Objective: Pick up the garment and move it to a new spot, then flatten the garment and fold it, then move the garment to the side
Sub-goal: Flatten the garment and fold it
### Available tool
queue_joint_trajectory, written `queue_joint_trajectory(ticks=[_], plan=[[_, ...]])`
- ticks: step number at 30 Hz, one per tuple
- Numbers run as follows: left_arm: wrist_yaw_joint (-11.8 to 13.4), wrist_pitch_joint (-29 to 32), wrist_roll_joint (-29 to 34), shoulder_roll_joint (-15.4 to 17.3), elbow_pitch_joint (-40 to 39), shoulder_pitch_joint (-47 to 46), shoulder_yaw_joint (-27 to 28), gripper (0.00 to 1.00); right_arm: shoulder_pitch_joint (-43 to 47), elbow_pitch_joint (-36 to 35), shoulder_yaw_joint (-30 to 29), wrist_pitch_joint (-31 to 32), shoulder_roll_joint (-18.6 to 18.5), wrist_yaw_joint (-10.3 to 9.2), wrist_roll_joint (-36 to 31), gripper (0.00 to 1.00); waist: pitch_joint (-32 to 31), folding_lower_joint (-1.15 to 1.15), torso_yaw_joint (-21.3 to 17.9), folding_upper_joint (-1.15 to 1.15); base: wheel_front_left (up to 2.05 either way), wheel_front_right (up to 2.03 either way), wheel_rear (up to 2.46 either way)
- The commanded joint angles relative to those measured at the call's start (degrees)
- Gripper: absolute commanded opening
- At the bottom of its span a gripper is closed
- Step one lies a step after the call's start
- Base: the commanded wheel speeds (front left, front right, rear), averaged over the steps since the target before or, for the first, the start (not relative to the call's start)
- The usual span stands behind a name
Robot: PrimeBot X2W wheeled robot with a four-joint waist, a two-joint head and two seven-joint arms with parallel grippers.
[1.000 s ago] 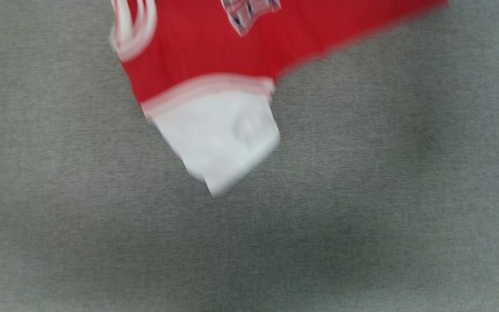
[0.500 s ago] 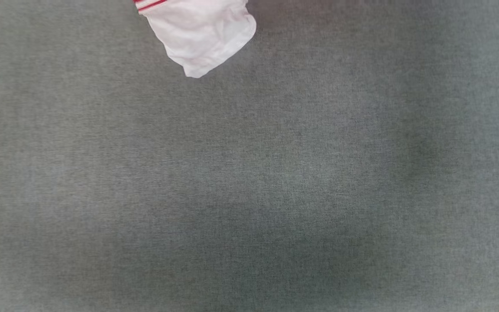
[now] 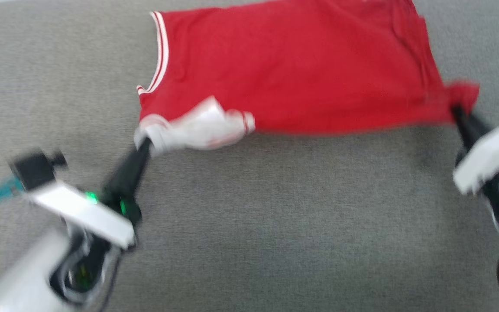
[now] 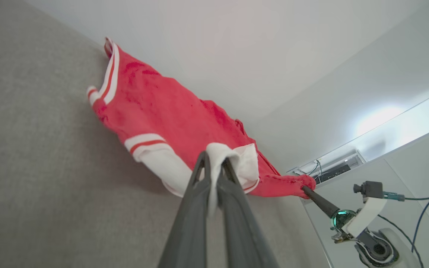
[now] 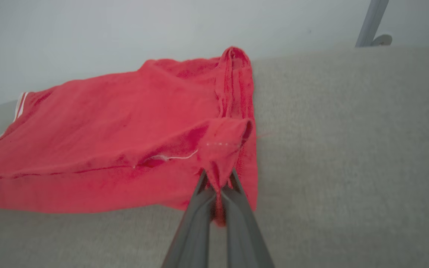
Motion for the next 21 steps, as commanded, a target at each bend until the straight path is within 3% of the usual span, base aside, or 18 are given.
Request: queue_joint_trajectory(ticks=[1,6,12,21], plan=[[0.11,-0.25,2.18,-0.09,-1.45,3.6,0.7,0.0,4.59,-3.67,-0.94,2.0,-0.17,-0.01,0.91,0.0,-1.11,0.0,0.85,0.0,0.0,0.0,0.0],[0.11,-0.26,5.78,-0.75,-5.04,14.38,4.06,0.0,18.17,-15.15,-5.87,6.63,1.53,-0.01,1.98,0.0,-2.55,0.0,1.64,0.0,0.0,0.0,0.0],[0.11,-0.27,6.38,2.45,-11.44,25.4,5.82,0.0,31.98,-27.19,-10.43,12.71,5.39,-0.01,2.35,0.0,-3.3,0.0,1.62,0.0,0.0,0.0,0.0],[0.11,-0.27,6.81,6.88,-19.55,34.3,7.63,0.0,41.62,-37.73,-14.8,17.97,9.56,-0.01,2.65,0.0,-3.21,0.0,1.15,0.0,0.0,0.0,0.0]])
